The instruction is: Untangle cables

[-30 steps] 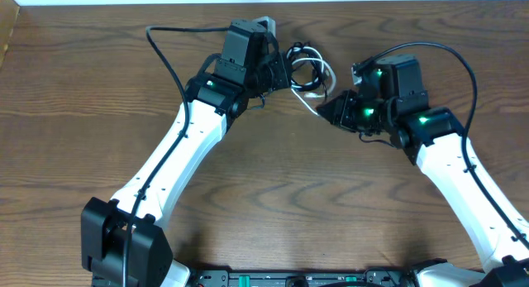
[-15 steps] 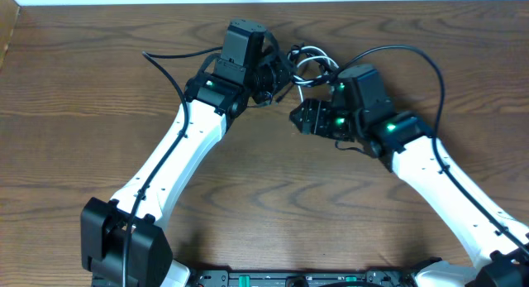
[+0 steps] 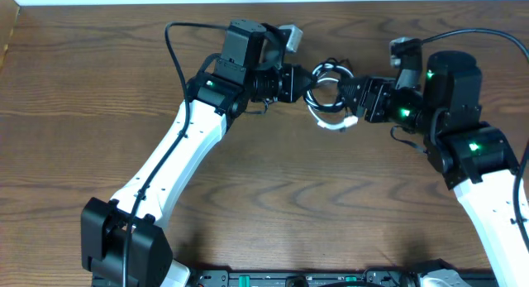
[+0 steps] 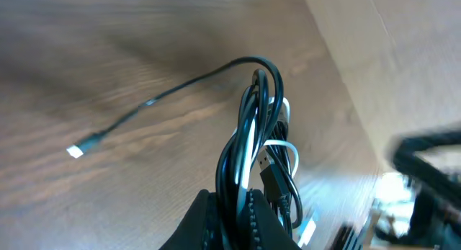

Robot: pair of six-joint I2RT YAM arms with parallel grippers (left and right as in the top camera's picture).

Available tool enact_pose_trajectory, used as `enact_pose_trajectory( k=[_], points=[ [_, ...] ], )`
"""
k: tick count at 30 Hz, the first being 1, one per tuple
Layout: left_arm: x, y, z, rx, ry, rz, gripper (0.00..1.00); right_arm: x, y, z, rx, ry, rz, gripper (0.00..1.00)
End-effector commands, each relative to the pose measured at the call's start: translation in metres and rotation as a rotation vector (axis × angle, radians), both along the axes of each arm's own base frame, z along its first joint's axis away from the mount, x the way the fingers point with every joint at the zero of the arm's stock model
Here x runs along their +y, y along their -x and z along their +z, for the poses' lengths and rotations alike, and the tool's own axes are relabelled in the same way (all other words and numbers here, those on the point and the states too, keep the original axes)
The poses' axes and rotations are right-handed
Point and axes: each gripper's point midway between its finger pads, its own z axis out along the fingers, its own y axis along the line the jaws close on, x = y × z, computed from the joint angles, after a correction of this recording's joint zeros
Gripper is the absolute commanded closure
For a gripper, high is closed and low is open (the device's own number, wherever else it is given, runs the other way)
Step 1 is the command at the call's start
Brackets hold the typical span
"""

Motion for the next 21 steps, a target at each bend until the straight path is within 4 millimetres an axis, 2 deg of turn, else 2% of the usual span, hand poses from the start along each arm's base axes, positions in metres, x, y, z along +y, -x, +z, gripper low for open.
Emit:
enact_pose_trajectory(
  k=[1,7,13,17,21],
  points=[
    [-0.005,0.012,0.015,-0.146,0.028,-0.176,0.93,0.003,-0.002,-0.02,-0.001,0.083,0.081,0.36],
    [0.003,0.013,0.021,-0.112,0.08,-0.188,0.93,0.009,-0.009,-0.046,-0.004,0.162,0.176,0.37],
    [0.003,0.013,0.021,0.014,0.117,-0.12,0.93,0.004,-0.025,-0.078,0.088,0.195,0.112,0.49],
    [0.004,0.015,0.017,0.054,0.115,-0.107,0.92,-0.01,-0.038,-0.108,0.217,0.211,-0.054,0.6],
    [0.008,0.015,0.011,0.071,0.09,-0.085,0.93,-0.01,-0.038,-0.108,0.237,0.188,-0.079,0.82]
  ],
)
